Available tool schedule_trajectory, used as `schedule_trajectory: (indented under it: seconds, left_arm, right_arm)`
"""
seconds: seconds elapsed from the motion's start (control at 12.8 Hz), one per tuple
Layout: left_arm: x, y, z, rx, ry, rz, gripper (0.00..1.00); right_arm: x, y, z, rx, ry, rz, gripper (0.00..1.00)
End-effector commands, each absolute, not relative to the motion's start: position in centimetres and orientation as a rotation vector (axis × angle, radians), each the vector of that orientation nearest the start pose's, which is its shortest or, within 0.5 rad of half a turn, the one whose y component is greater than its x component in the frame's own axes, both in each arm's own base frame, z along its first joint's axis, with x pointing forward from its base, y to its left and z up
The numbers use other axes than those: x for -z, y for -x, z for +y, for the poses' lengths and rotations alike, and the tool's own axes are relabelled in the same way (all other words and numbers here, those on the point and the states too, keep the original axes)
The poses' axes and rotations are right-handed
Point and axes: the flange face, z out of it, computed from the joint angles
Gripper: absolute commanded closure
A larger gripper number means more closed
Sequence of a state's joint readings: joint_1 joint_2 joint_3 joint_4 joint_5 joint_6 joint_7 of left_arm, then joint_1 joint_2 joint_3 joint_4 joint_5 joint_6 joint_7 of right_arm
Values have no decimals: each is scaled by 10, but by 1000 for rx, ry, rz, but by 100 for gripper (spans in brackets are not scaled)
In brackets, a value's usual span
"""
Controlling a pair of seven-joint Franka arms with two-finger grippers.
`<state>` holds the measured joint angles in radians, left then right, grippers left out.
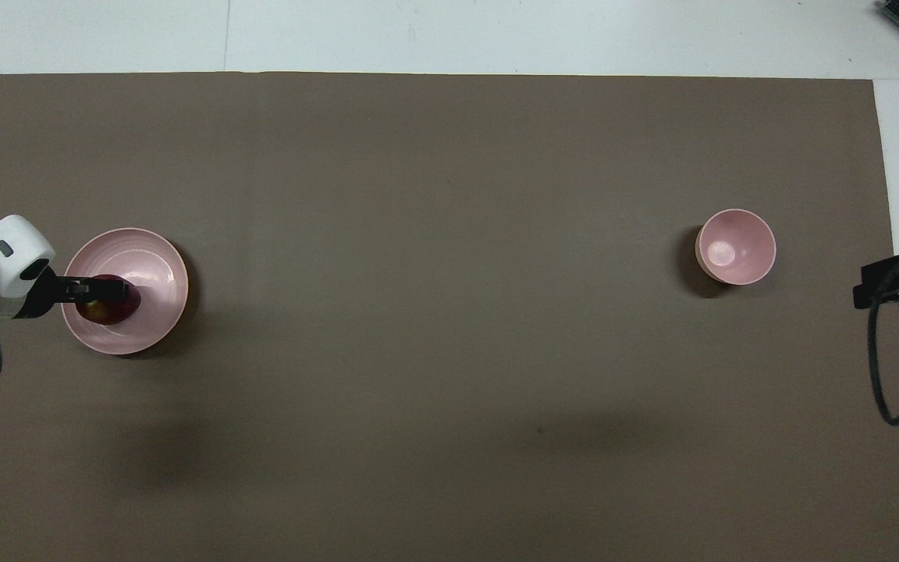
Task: Move apple from plate to bowl
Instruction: 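Reach the left gripper down onto the red apple on the plate, then close the left gripper around the red apple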
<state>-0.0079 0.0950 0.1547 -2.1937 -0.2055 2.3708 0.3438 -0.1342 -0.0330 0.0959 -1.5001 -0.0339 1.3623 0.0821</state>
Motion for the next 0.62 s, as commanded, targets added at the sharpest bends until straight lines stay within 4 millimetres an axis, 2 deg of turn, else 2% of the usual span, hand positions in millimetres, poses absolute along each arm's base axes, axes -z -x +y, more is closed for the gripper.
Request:
schedule_trajectory:
  seconds: [0.0,0.08,0.16,0.23,0.39,0.55]
  left_arm:
    - [-347,-540,77,226,3258,80,45]
    - [-348,-541,77,229,3257,83,75]
    - [-350,-543,78,232,3257,92,93]
    - [-352,-544,79,241,3254,107,100]
    - [-359,-548,83,262,3245,162,100]
    - [-373,-551,86,298,3241,163,100]
  right_arm:
    - [-660,-516,-24,-160,3151,200,0]
    - [-660,-516,-24,-160,3151,200,0]
    - [-660,-516,-24,-160,3151,200,0]
    - [-660,-516,-24,-160,3151,200,0]
    - [-660,-516,-24,-160,3151,200,0]
    - [-660,-516,-24,-160,3151,200,0]
